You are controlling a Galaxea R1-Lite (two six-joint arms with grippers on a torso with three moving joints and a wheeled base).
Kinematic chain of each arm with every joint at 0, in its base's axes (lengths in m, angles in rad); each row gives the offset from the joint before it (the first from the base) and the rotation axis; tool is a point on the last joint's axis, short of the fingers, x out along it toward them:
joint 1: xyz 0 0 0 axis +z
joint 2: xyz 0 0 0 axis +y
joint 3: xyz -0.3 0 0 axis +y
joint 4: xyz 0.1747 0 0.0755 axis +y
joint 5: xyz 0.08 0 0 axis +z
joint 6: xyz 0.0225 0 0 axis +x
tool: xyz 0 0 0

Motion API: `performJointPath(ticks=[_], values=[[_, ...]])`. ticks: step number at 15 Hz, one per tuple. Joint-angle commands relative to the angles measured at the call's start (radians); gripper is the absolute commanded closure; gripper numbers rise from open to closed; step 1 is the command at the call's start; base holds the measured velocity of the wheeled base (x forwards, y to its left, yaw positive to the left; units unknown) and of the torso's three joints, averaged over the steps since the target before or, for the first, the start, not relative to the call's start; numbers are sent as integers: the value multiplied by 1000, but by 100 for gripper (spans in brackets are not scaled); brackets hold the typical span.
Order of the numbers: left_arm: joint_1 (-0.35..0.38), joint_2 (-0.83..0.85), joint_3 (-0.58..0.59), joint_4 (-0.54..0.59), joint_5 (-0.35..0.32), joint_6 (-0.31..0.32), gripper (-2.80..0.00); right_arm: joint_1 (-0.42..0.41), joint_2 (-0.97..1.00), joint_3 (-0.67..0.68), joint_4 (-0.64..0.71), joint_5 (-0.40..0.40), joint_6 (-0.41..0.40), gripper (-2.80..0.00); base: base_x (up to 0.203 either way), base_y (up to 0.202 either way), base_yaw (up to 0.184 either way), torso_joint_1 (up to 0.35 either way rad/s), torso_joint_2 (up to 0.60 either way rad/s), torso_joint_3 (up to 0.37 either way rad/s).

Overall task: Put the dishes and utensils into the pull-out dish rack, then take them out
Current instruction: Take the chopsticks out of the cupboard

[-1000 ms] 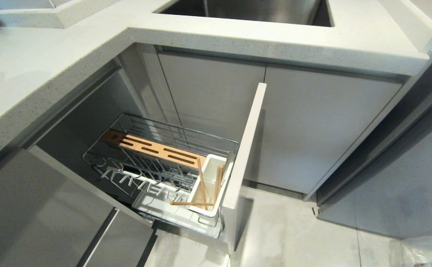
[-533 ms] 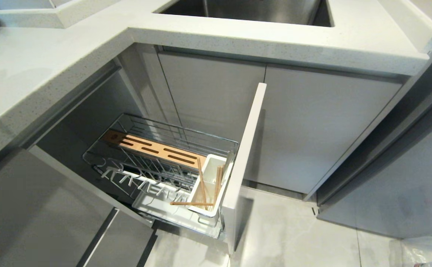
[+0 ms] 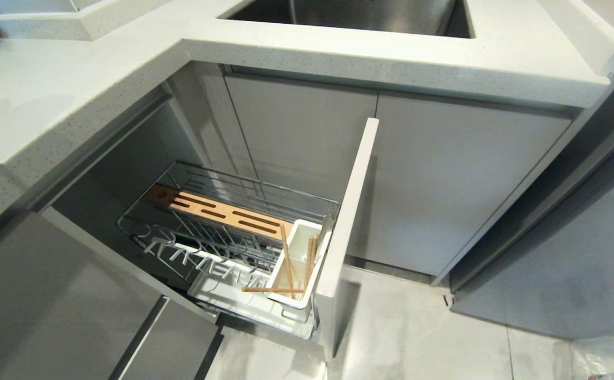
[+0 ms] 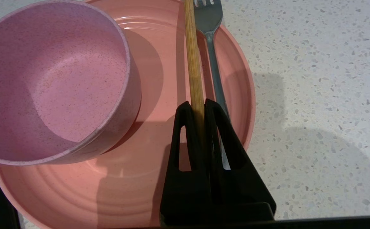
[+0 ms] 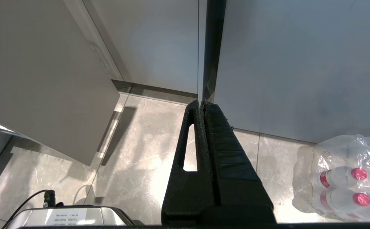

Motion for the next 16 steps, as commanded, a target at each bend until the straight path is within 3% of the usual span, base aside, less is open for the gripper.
performJointPath(ticks=[1, 4, 10, 11, 12, 16], values=[[1, 3, 0, 5, 15, -2, 0, 0, 0, 2, 0, 0, 1, 0, 0, 0, 0, 0, 0, 0], [1, 8, 1, 7, 48, -2, 0, 0, 0, 2, 0, 0, 0, 0, 0, 0, 0, 0, 0, 0], [1, 12, 6, 8, 48, -2, 0, 0, 0, 2, 0, 0, 0, 0, 0, 0, 0, 0, 0, 0], [1, 12, 7, 7, 48, -2, -90, 0, 0, 2, 0, 0, 0, 0, 0, 0, 0, 0, 0, 0], [1, 13, 6, 7, 48, -2, -280, 0, 0, 2, 0, 0, 1, 0, 0, 0, 0, 0, 0, 0], [-1, 12, 6, 7, 48, -2, -280, 0, 0, 2, 0, 0, 0, 0, 0, 0, 0, 0, 0, 0]])
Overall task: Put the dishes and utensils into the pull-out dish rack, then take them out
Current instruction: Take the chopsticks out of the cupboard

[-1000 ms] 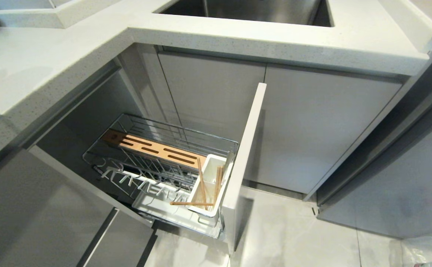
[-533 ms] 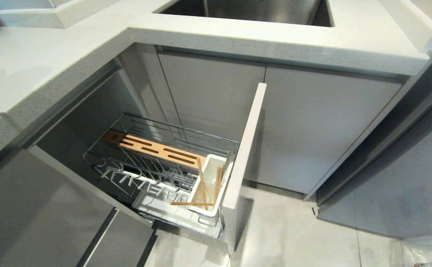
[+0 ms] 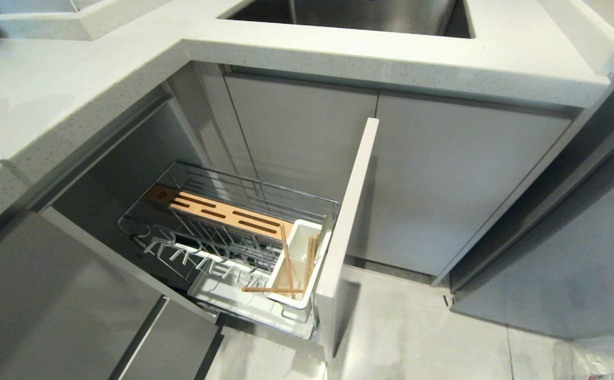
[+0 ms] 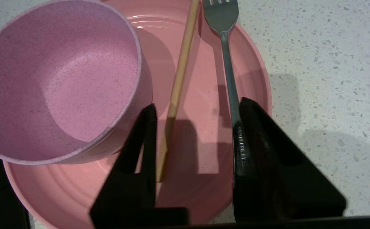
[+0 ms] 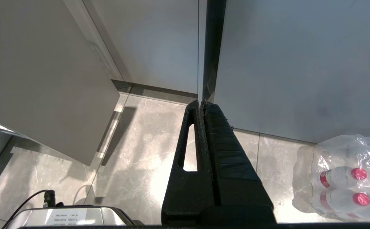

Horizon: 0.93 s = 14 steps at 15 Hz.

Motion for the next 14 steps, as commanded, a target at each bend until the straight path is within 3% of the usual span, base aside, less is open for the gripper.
performJointPath(ticks=[1, 5, 6, 11, 14], values=[[0, -3, 1, 2, 4, -3, -280, 0, 0, 2, 0, 0, 1, 0, 0, 0, 0, 0, 0, 0], [-16, -21, 6, -1, 2, -4, -280, 0, 0, 2, 0, 0, 0, 0, 0, 0, 0, 0, 0, 0], [-17, -29, 7, -1, 4, -4, 0, 0, 0, 2, 0, 0, 1, 0, 0, 0, 0, 0, 0, 0], [-56, -81, 27, -3, 2, -6, 0, 0, 0, 2, 0, 0, 1, 0, 0, 0, 0, 0, 0, 0], [-157, -174, 62, -33, -31, -11, 0, 0, 0, 2, 0, 0, -1, 0, 0, 0, 0, 0, 0, 0]])
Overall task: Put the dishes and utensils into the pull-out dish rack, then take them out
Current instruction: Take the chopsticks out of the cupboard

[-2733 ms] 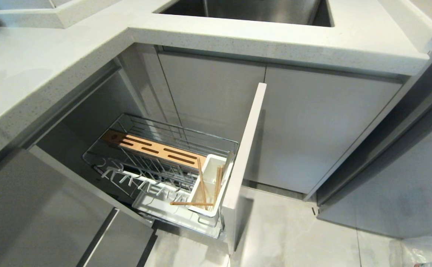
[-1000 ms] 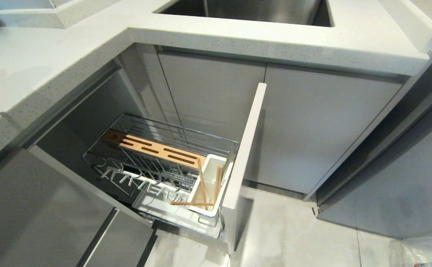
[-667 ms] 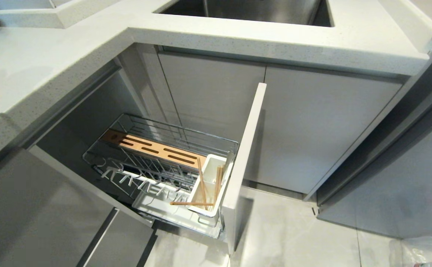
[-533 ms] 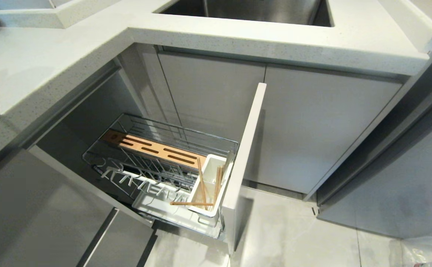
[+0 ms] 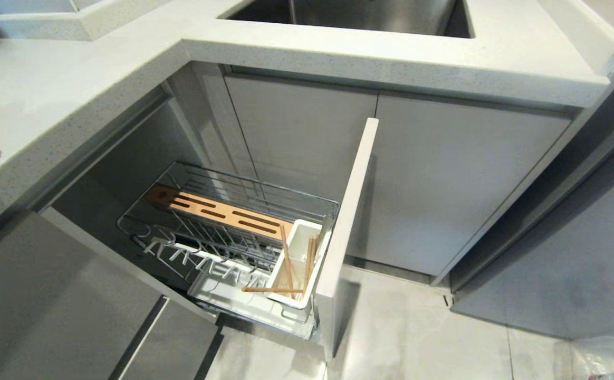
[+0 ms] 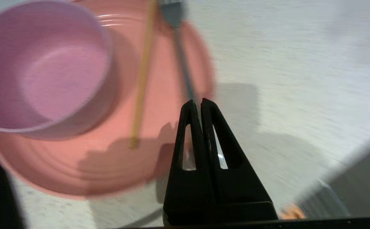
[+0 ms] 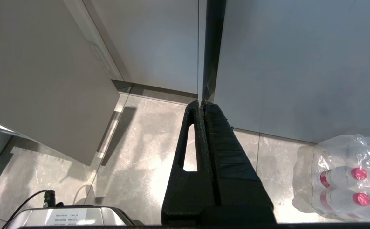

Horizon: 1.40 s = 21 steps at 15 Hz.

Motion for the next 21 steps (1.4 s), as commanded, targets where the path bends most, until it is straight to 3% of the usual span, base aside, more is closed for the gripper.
performJointPath(ticks=[1, 4, 7, 10, 13, 16, 19, 20, 21], values=[[-57, -77, 30, -21, -28, -1, 0, 0, 0, 2, 0, 0, 1, 0, 0, 0, 0, 0, 0, 0], [-155, -155, 71, -56, -193, -44, 0, 0, 0, 2, 0, 0, -1, 0, 0, 0, 0, 0, 0, 0], [-342, -198, 151, -55, -377, -98, 0, 0, 0, 2, 0, 0, 1, 0, 0, 0, 0, 0, 0, 0], [-493, -134, 240, -4, -504, -134, 0, 0, 0, 2, 0, 0, -1, 0, 0, 0, 0, 0, 0, 0], [-625, 20, 243, 191, -559, -165, 0, 0, 0, 2, 0, 0, 0, 0, 0, 0, 0, 0, 0, 0], [-661, 173, 194, 419, -565, -164, 0, 0, 0, 2, 0, 0, 1, 0, 0, 0, 0, 0, 0, 0], [-680, 287, 193, 484, -572, -156, 0, 0, 0, 2, 0, 0, 1, 0, 0, 0, 0, 0, 0, 0], [-683, 314, 200, 486, -579, -153, -280, 0, 0, 2, 0, 0, 1, 0, 0, 0, 0, 0, 0, 0], [-683, 335, 211, 482, -582, -147, -280, 0, 0, 2, 0, 0, 1, 0, 0, 0, 0, 0, 0, 0]])
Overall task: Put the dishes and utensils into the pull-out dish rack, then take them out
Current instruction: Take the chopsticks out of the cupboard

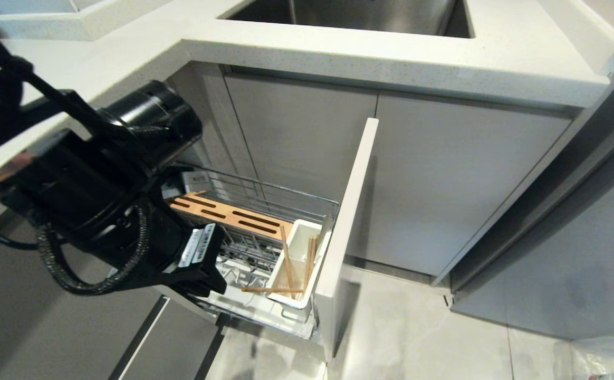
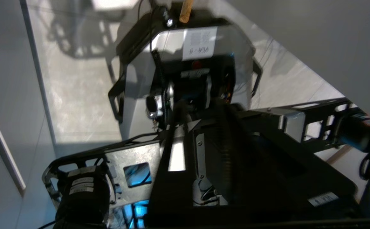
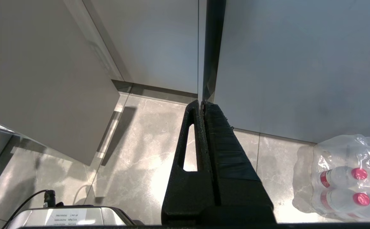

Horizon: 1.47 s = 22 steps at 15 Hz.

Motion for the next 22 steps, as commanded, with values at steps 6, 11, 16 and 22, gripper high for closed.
performJointPath(ticks=[6, 11, 16, 22], values=[[45, 191, 9, -33, -40, 2, -280, 0, 0, 2, 0, 0, 1, 0, 0, 0, 0, 0, 0, 0], [114, 258, 0, -61, -186, 41, -280, 0, 0, 2, 0, 0, -1, 0, 0, 0, 0, 0, 0, 0], [179, 322, -19, -55, -291, 87, -280, 0, 0, 2, 0, 0, -1, 0, 0, 0, 0, 0, 0, 0], [221, 402, -68, -52, -296, 86, -280, 0, 0, 2, 0, 0, 1, 0, 0, 0, 0, 0, 0, 0]])
